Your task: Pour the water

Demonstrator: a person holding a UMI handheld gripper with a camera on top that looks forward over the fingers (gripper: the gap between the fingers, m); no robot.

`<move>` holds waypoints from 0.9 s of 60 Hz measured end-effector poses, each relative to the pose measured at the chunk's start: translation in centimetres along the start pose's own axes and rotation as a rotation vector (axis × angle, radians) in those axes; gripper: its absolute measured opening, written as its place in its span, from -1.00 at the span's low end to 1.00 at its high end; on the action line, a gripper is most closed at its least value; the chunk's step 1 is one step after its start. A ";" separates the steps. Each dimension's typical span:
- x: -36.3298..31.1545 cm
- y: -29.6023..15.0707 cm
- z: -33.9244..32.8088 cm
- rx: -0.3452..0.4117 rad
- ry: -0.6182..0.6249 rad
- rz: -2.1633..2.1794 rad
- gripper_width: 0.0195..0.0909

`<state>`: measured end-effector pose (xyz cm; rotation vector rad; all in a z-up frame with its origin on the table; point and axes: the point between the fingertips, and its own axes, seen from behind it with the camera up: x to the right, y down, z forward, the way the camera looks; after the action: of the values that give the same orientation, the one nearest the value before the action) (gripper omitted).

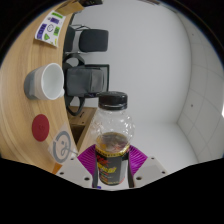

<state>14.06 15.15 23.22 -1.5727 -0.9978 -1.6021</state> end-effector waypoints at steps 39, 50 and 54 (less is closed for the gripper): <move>-2.9 -5.8 2.6 0.069 -0.072 -0.273 -0.42; -0.3 -5.3 1.0 0.117 -0.234 0.354 -0.41; 0.6 -5.5 0.3 0.155 -0.307 0.598 -0.41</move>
<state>9.35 18.08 23.48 -1.8177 -0.6828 -0.8757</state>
